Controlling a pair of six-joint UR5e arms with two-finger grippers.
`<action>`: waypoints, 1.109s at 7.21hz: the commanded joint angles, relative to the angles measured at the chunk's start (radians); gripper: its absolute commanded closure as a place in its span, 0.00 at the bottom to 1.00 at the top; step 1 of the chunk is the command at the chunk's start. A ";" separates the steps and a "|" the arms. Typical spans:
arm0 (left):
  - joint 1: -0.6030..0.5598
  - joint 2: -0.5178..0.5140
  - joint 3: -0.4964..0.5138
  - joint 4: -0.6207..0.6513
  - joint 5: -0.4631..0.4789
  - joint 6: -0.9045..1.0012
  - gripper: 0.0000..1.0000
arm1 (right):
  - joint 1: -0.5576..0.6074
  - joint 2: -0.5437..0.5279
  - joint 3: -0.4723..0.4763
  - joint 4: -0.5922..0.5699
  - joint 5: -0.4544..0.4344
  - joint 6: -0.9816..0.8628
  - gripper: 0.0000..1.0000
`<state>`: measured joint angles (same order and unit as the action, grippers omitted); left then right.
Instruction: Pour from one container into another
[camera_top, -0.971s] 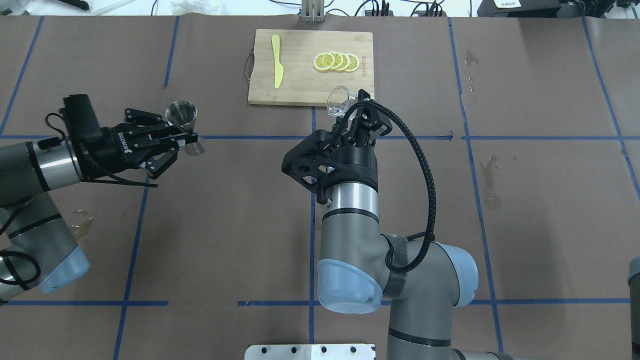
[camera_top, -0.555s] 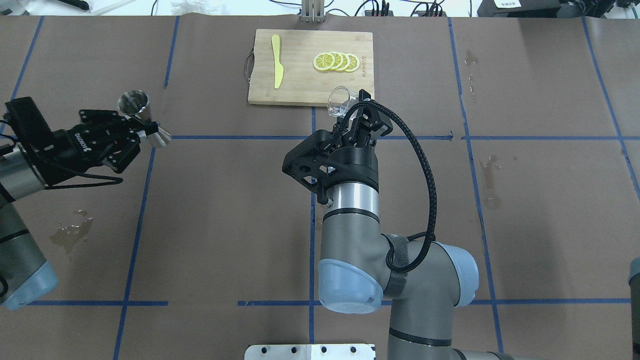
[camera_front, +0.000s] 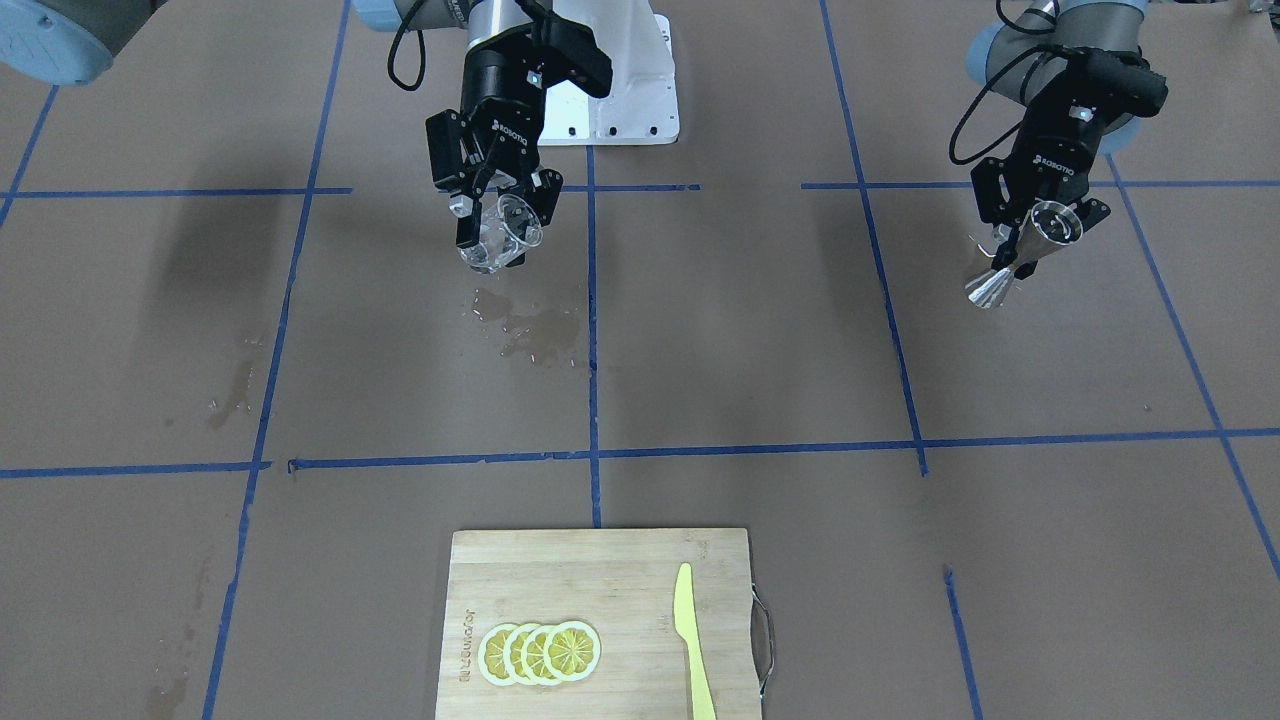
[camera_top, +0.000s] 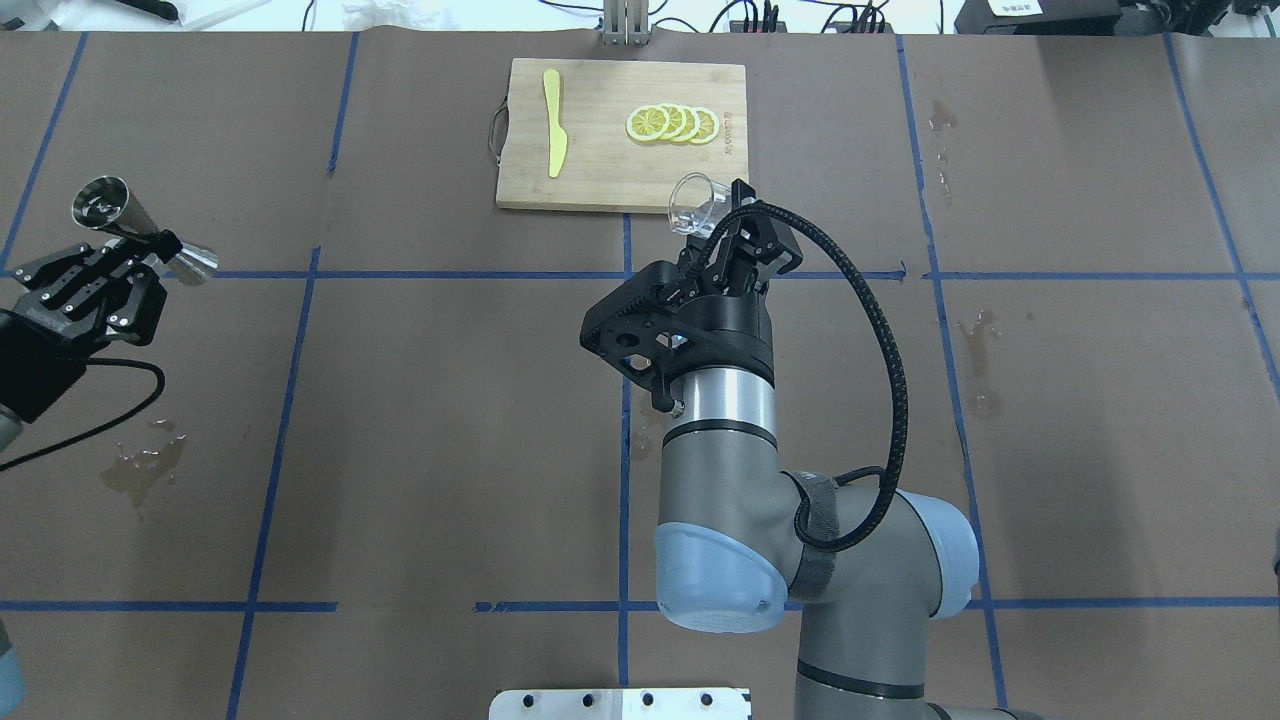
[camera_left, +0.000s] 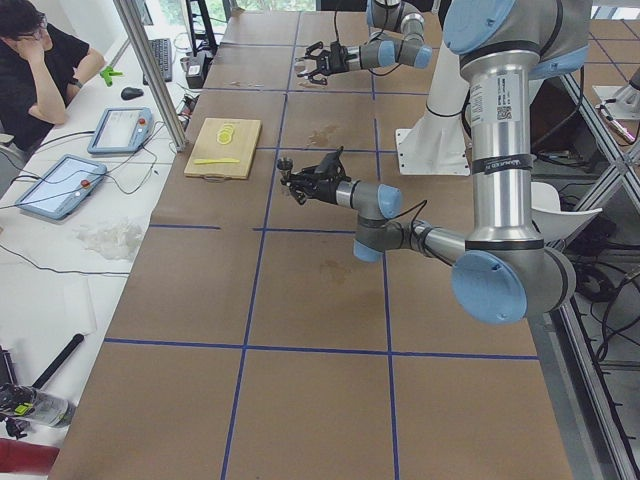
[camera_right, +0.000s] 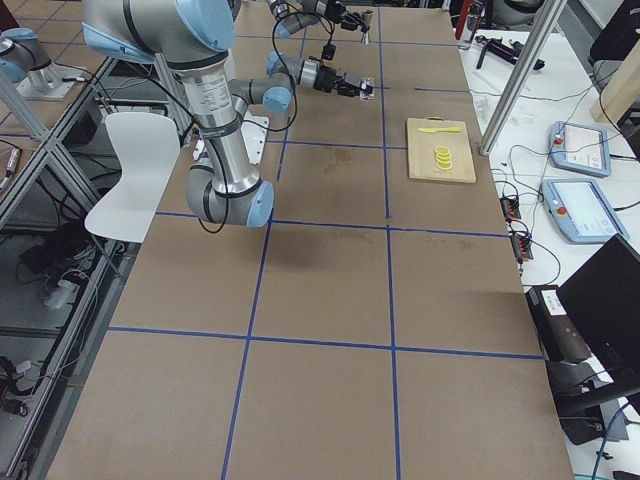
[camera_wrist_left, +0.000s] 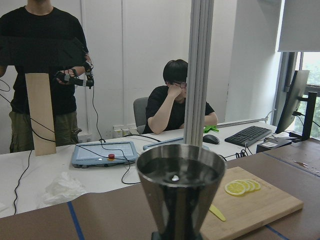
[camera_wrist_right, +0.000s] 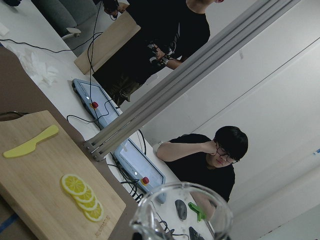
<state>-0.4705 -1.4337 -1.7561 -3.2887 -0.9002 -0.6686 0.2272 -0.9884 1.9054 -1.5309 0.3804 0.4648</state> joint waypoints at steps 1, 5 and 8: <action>0.186 0.006 0.007 0.007 0.292 -0.012 1.00 | 0.000 -0.003 0.003 0.000 0.000 0.000 1.00; 0.326 0.027 0.111 0.009 0.454 -0.011 1.00 | 0.000 -0.003 0.003 0.000 0.000 0.000 1.00; 0.361 0.024 0.138 -0.008 0.559 -0.074 1.00 | 0.000 -0.003 0.004 0.000 0.000 0.000 1.00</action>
<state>-0.1203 -1.4085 -1.6284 -3.2943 -0.3983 -0.7232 0.2270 -0.9910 1.9091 -1.5309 0.3804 0.4648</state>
